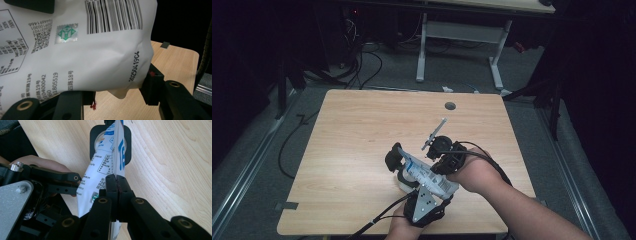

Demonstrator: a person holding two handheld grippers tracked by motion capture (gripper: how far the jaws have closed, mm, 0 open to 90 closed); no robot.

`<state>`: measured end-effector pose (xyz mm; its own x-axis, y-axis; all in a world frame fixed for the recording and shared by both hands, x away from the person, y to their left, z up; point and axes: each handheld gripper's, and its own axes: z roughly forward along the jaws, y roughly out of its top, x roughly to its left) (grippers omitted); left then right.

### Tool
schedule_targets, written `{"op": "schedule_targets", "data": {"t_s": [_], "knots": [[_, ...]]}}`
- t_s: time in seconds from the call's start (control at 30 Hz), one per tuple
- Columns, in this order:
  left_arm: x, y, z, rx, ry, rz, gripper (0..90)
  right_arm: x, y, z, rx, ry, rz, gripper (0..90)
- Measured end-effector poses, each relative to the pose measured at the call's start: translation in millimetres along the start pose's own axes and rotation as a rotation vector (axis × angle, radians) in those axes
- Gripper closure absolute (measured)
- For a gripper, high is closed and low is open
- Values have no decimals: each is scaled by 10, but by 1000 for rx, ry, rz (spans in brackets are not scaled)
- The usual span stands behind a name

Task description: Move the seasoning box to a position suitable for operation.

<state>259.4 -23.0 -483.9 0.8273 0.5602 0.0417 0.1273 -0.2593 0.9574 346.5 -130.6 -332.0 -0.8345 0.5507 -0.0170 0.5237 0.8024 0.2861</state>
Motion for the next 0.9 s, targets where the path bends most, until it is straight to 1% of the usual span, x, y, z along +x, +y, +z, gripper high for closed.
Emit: {"op": "schedule_targets", "data": {"t_s": [0.13,0.3,0.33,0.37,0.43,0.7,0.73,0.83,0.9], "knots": [[10,-9,8,-1,3,-3,548,-12,8,12,-2,0,-11,900],[17,-9,-4,-3,7,-4,548,4,19,15,-6,5,6,900],[17,-10,-5,-3,8,-4,548,5,22,15,-4,3,5,900],[18,-9,-5,-4,7,-4,548,-3,26,18,-7,1,-13,900],[21,-7,-5,-6,8,-4,548,-4,28,17,-9,1,-14,900],[31,5,-7,-14,10,-6,549,0,48,-3,-7,-2,-10,900],[31,5,-8,-15,10,-6,549,8,50,-7,-2,-4,-2,900],[33,8,-8,-17,10,-6,549,5,55,-11,-3,-7,-12,900],[34,12,-9,-16,10,-8,548,8,55,-16,-2,-6,-5,900]]}}
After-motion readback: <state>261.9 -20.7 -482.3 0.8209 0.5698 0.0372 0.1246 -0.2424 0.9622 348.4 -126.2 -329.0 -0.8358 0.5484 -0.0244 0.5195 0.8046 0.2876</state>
